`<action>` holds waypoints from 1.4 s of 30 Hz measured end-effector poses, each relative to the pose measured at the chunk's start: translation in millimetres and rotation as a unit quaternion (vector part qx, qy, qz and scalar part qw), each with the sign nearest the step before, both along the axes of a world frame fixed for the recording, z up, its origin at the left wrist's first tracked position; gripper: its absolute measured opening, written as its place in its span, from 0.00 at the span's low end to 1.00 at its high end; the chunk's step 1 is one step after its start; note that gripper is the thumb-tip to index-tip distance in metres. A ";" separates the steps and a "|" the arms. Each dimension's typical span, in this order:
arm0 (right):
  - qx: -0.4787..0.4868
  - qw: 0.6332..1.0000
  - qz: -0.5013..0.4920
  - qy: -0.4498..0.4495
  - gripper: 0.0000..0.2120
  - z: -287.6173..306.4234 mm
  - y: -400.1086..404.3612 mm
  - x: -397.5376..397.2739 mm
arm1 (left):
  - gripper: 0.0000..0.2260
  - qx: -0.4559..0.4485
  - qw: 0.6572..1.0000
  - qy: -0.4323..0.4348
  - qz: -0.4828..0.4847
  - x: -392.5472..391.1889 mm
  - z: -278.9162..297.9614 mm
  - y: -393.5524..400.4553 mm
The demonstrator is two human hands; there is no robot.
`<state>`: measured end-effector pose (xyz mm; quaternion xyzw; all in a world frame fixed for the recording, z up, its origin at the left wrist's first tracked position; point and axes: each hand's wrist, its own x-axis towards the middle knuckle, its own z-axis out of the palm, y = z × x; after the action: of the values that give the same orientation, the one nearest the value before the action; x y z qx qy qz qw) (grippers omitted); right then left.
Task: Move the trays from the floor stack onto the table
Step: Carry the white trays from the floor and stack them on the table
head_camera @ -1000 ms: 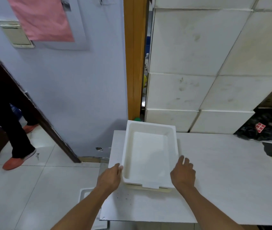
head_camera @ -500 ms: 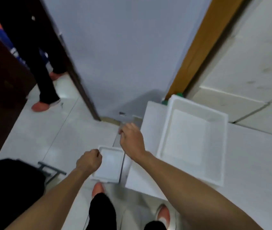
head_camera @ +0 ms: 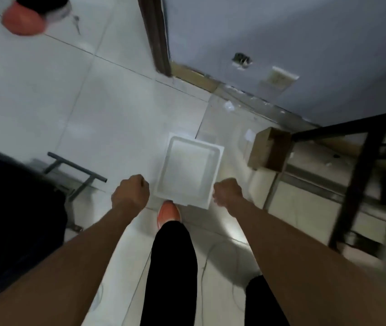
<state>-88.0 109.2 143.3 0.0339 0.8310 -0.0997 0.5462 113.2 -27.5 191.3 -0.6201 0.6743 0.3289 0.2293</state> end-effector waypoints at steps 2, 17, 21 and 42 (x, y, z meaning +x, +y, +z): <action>0.025 0.998 -0.059 0.030 0.27 -58.3 0.9 8.1 | 0.11 -0.026 0.999 0.024 0.008 -1.1 -68.0 -3.4; 0.075 0.950 0.070 0.293 0.12 -292.1 29.5 28.3 | 0.12 -0.085 0.996 0.026 -0.019 3.3 -339.3 35.7; 0.101 0.928 0.195 0.299 0.13 -285.4 35.8 30.6 | 0.12 -0.102 0.991 0.020 -0.089 5.4 -331.4 36.5; -0.007 0.973 -0.091 0.210 0.07 -267.4 13.8 1.1 | 0.09 0.032 0.991 0.099 0.089 0.9 -308.9 -2.5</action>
<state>-86.9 123.1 -124.1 0.0838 0.9199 -0.1602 0.3479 114.1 -30.0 -117.6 -0.6342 0.6253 0.4290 0.1509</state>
